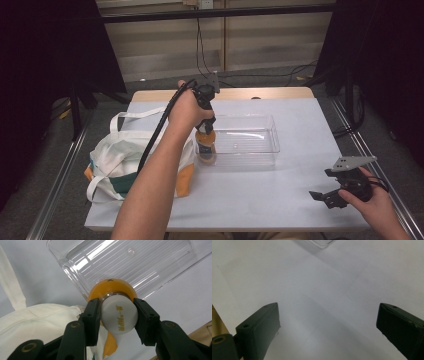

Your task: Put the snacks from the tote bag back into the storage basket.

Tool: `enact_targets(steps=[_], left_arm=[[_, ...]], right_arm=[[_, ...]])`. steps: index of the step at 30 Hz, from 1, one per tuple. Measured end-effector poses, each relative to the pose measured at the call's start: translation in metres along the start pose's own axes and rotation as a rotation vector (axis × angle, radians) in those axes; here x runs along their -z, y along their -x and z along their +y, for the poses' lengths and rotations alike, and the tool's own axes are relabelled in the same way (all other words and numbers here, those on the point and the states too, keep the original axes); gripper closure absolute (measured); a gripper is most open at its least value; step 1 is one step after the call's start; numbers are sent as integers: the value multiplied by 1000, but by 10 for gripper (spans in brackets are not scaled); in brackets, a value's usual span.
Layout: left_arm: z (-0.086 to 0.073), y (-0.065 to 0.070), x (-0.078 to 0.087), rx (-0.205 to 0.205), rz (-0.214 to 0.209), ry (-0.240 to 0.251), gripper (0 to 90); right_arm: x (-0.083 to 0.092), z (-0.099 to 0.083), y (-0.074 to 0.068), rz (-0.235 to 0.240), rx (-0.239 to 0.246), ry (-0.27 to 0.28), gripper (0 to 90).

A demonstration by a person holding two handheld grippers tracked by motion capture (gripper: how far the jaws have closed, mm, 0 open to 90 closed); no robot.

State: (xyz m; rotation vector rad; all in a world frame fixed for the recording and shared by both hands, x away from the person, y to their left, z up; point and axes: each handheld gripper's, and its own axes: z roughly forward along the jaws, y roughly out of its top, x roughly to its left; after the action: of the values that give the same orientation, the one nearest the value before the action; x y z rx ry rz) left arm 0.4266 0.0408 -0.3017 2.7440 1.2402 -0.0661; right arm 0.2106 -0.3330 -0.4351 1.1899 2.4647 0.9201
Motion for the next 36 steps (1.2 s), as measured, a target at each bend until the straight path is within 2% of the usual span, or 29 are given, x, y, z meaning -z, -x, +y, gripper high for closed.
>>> enact_targets(steps=[6, 9, 11, 13, 16, 17, 19, 20, 21, 23, 24, 25, 36], left_arm=[[-1, -1, 0, 2, 9, 0, 520], [-1, -1, 0, 17, 14, 4, 502], [-1, -2, 0, 11, 34, 4, 468], [-1, -3, 0, 7, 36, 11, 427], [-2, -3, 0, 23, 48, 7, 362], [-3, -3, 0, 34, 31, 18, 338], [-3, -5, 2, 28, 41, 20, 289], [-4, -5, 2, 35, 32, 23, 280], [-4, -6, 3, 17, 28, 20, 267], [-6, -5, 4, 24, 34, 30, 230], [-7, -5, 5, 37, 20, 36, 216], [-7, -5, 7, 25, 25, 37, 199], [-17, -6, 14, 30, 19, 75, 170]], right_arm=[[1, -1, 0, -8, -4, -1, 48], [1, -1, 0, -6, -6, 1, 48], [1, -1, 0, -6, -5, -1, 48], [1, -2, 0, 0, -3, 0, 48], [1, -3, 1, -8, -4, -1, 48], [2, -3, 1, -12, -2, 0, 48], [2, -4, 1, -7, -10, -2, 48], [3, -4, 1, -8, -9, 0, 48], [3, -4, 1, -8, -8, 0, 48], [3, -5, 1, -10, -8, -1, 48], [4, -5, 0, -16, -11, -3, 48], [4, -5, 0, -14, -13, -1, 48], [4, -5, -1, -13, -8, -4, 48]])
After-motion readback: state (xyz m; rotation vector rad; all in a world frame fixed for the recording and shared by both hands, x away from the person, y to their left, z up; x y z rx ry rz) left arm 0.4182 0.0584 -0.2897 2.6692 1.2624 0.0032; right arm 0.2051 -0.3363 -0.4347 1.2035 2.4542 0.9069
